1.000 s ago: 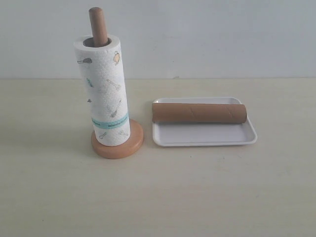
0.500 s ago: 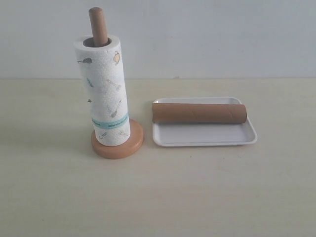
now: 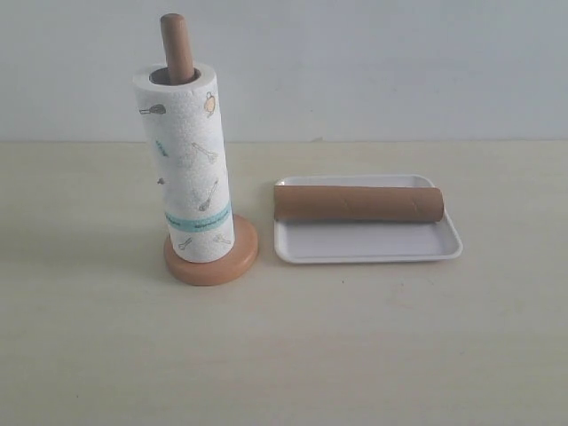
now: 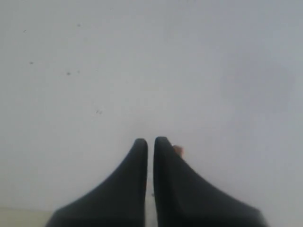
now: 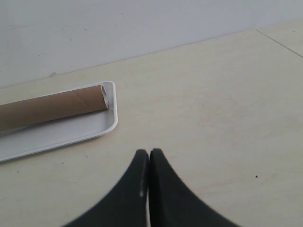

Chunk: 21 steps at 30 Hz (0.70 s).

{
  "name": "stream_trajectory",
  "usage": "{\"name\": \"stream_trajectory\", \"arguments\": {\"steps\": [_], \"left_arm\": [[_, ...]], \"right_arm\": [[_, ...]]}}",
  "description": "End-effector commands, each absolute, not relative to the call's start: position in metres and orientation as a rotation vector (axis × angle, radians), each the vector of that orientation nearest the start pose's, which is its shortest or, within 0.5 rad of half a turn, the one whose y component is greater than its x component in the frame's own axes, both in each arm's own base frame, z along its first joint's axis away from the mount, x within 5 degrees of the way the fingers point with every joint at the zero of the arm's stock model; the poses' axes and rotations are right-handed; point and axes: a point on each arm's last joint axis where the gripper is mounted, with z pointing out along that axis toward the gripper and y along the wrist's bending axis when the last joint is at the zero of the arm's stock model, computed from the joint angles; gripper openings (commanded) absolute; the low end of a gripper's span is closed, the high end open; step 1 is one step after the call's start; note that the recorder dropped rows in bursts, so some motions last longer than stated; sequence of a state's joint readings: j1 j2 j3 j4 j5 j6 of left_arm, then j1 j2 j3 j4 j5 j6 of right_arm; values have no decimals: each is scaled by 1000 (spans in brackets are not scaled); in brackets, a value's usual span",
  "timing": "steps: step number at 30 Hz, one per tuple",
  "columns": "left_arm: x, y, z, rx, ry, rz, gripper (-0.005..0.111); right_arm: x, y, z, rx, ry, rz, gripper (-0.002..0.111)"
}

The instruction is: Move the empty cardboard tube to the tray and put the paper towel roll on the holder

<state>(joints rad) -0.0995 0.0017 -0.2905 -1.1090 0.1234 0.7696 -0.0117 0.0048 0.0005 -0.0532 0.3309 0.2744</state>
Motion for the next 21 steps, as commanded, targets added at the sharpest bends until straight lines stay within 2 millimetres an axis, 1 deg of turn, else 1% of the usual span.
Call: {"name": "stream_trajectory", "arguments": {"steps": [1, 5, 11, 13, 15, 21], "left_arm": [[40, -5, 275, -132, 1351, -358, 5], [49, -5, 246, -139, 1421, -324, 5], [55, -6, 217, -53, 1511, -216, 5], [56, -6, 209, -41, 1537, -201, 5], [56, -6, 208, -41, 1539, -201, 5], [55, -6, 192, 17, 1722, -134, 5]], "right_arm": [[54, -3, 184, 228, 1796, 125, 0], [54, -3, 184, 228, 1796, 125, 0], [54, -3, 184, 228, 1796, 125, 0], [54, -3, 184, 228, 1796, 125, 0], [54, -3, 184, 228, 1796, 125, 0], [54, -3, 184, 228, 1796, 125, 0]]}}
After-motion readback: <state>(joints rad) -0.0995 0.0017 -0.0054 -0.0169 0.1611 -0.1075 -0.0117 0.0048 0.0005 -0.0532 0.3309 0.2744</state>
